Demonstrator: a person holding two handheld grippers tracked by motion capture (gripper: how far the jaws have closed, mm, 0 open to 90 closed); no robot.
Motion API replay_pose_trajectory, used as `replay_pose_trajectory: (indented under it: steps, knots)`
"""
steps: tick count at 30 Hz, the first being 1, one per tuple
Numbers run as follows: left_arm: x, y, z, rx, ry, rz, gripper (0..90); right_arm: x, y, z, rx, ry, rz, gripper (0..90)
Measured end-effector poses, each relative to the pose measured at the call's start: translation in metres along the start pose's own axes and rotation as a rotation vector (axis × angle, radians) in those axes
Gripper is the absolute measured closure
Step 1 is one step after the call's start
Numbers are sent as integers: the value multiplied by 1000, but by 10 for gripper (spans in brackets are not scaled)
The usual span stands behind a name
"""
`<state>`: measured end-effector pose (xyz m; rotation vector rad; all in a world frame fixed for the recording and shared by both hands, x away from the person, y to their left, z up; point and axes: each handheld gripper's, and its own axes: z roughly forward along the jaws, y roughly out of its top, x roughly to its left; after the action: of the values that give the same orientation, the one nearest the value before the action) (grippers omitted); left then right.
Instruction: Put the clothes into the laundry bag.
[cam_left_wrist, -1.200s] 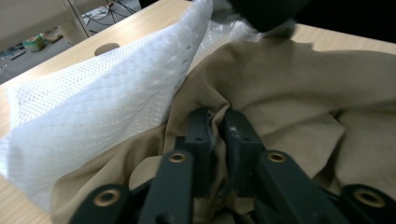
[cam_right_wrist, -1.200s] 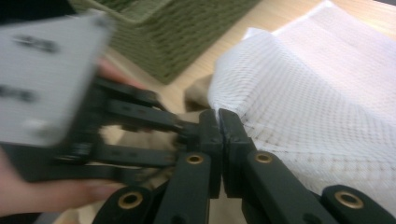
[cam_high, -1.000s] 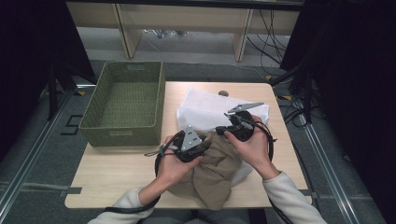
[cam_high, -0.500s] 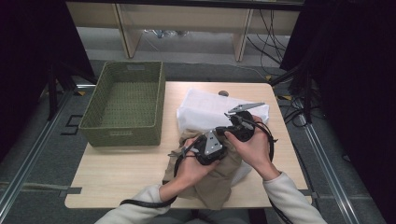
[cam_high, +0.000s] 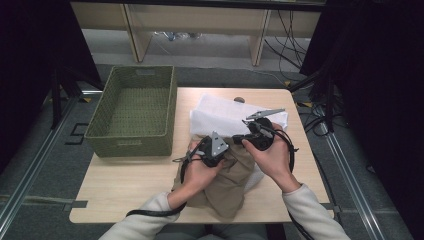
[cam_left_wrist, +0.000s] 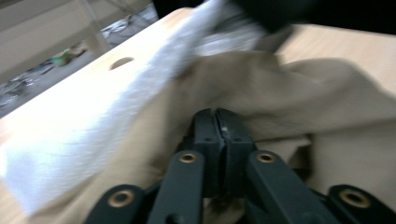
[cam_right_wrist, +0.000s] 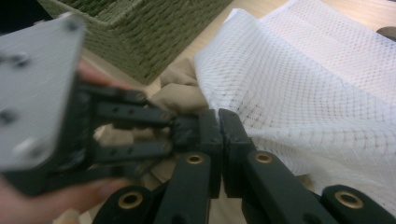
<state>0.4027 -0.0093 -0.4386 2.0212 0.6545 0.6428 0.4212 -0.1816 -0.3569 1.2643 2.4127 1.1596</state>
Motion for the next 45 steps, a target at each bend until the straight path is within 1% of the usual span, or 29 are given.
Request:
replay_pose_trajectory:
  steps: [1, 3, 4, 6, 8, 10, 12, 13, 14, 17, 18, 19, 21, 23, 26, 27, 28, 29, 30, 31, 33, 34, 36, 37, 39, 40, 41, 42, 45]
  knots:
    - [-3, 0, -2, -15, -21, -20, 830, -3, 1, -1, 16, 3, -28, 900]
    - [-14, 3, -9, -36, -61, -7, 769, -3, 1, -2, 20, -5, -1, 900]
    - [-18, 4, -10, -48, -84, -31, 724, -5, 1, -1, 3, -7, -27, 900]
    - [-25, 6, -13, -63, -127, -41, 656, -4, 1, -1, -11, -16, -16, 900]
    - [-34, 8, -11, -49, -165, -49, 561, -3, 1, -3, 23, -7, -17, 900]
    - [-42, 8, -5, -37, -163, -21, 470, -3, 1, -2, 6, -8, -19, 900]
    - [-48, 6, 5, 9, -149, 22, 379, -3, 1, -1, 9, -6, -27, 900]
    - [-51, 3, 13, 6, -140, 17, 374, -3, 1, -1, 9, -3, -29, 900]
    - [-51, 2, 16, 37, -130, 48, 368, -2, 1, -2, 15, -11, -25, 900]
    - [-49, -2, 25, 55, -55, 107, 444, -2, 1, -1, 15, -2, -20, 900]
    - [-49, -3, 27, 50, -41, 107, 493, -3, 1, -2, 11, 0, -23, 900]
    - [-47, -2, 27, 64, -32, 130, 535, -3, 1, -1, 15, 4, -20, 900]
    - [-43, -2, 29, 77, -34, 129, 650, -2, 1, -2, 24, 16, -13, 900]
    - [-38, -2, 31, 82, -56, 119, 756, 1, 1, -4, 32, 22, 14, 900]
    - [-31, -2, 31, 77, -28, 89, 853, 3, 1, -7, 22, 20, 11, 900]
    - [-28, -2, 30, 46, -20, 41, 861, 3, 2, -7, 20, 25, 2, 900]
    - [-24, -1, 28, 46, -16, 28, 867, 3, 1, -6, -3, 21, 6, 900]
    - [-23, -1, 27, 10, -4, -22, 869, 3, 2, -9, 5, 14, 12, 900]
    - [-17, 0, 21, 38, 1, 13, 870, 2, 2, -10, 4, 7, 0, 900]
    - [-14, 2, 18, 29, 12, 5, 870, 1, 3, -11, 13, -6, -4, 900]
    - [-10, 4, 13, -1, 25, -24, 870, -2, 4, -13, 14, 8, -12, 900]
    - [-8, 5, 10, 3, 30, -14, 871, -3, 5, -14, 20, 3, -19, 900]
    - [-3, 6, 7, -7, 42, -32, 870, -2, 5, -15, 21, 5, -22, 900]
    - [-1, 6, 7, -3, 39, -34, 870, 0, 5, -16, 12, 6, -13, 900]
    - [-3, 5, 8, -21, 52, -32, 868, 2, 6, -16, 22, 31, -36, 900]
    - [-4, 4, 8, -18, 41, -32, 867, 5, 6, -15, 17, 41, -49, 900]
    - [-5, 4, 9, -24, 43, -29, 867, 8, 5, -14, 10, 43, -34, 900]
    - [-5, 3, 10, -35, 52, -53, 867, 7, 5, -13, 11, 50, -48, 900]
    - [1, -1, 10, -37, 69, -63, 870, 1, 5, -12, 37, 28, -50, 900]
